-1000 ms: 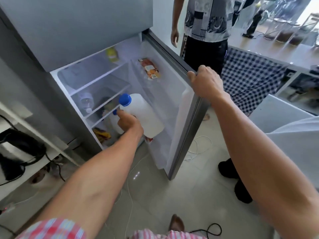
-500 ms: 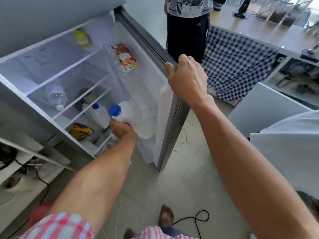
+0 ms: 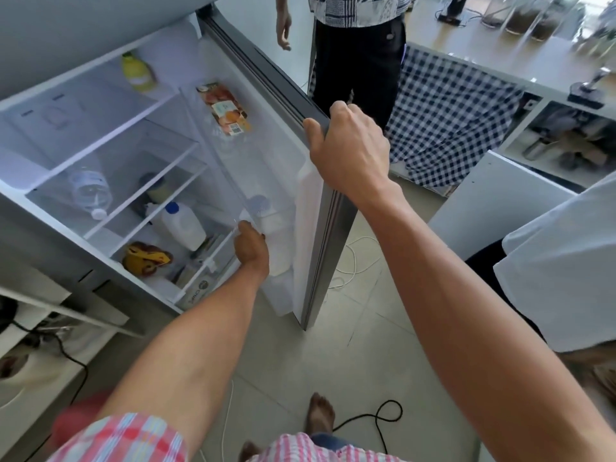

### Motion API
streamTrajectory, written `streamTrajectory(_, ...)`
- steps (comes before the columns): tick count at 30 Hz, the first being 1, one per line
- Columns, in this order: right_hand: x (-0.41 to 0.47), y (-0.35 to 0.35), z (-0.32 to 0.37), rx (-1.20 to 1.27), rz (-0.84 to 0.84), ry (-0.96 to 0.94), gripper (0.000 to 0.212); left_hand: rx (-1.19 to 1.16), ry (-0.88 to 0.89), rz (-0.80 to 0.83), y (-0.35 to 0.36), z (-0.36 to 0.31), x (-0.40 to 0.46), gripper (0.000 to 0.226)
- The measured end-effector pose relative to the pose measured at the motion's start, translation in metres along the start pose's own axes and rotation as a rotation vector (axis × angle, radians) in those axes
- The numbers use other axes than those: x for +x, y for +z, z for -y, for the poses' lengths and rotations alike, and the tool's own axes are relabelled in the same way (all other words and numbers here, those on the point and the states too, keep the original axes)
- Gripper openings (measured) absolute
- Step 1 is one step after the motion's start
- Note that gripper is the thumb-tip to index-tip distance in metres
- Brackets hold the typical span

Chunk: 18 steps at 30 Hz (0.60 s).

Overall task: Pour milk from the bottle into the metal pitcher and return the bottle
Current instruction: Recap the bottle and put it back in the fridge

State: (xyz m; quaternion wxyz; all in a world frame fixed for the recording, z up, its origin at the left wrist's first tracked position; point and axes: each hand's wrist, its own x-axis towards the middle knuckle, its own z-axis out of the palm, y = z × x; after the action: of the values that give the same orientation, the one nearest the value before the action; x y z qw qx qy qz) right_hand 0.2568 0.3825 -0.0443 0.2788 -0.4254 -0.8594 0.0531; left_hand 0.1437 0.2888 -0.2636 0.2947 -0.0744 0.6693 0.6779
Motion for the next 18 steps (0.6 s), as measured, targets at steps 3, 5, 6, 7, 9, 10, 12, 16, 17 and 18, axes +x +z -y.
streamTrajectory(3,-0.001,0.000,0.003,-0.007,0.005,0.002,0.043,0.155,0.033,0.070,-0.004,0.002,0.001,0.043)
streamTrajectory(5,-0.002,0.000,0.005,-0.014,0.007,0.005,0.044,0.258,0.070,0.107,-0.009,0.003,0.001,0.046)
streamTrajectory(6,-0.003,0.000,0.006,-0.016,0.006,0.006,0.044,0.295,0.097,0.118,-0.012,0.002,0.000,0.046)
streamTrajectory(7,-0.004,0.000,0.007,-0.017,0.006,0.008,0.044,0.339,0.131,0.122,-0.016,0.001,0.000,0.045)
streamTrajectory(9,-0.005,-0.001,0.010,-0.018,0.008,0.016,0.043,0.463,0.241,0.106,-0.025,-0.004,-0.003,0.043)
streamTrajectory(10,-0.006,-0.001,0.012,-0.018,0.010,0.020,0.043,0.512,0.303,0.080,-0.030,-0.008,-0.006,0.042)
streamTrajectory(12,-0.008,-0.001,0.015,-0.021,0.016,0.031,0.044,0.513,0.396,0.016,-0.041,-0.020,-0.011,0.038)
streamTrajectory(16,-0.016,-0.001,0.031,-0.028,0.012,0.049,0.045,0.386,0.533,-0.001,-0.060,-0.054,-0.019,0.026)
streamTrajectory(17,-0.019,-0.001,0.037,-0.038,0.001,0.046,0.044,0.374,0.568,-0.001,-0.065,-0.063,-0.022,0.027)
streamTrajectory(18,-0.023,-0.001,0.045,-0.046,-0.007,0.040,0.041,0.364,0.599,0.003,-0.071,-0.072,-0.026,0.028)
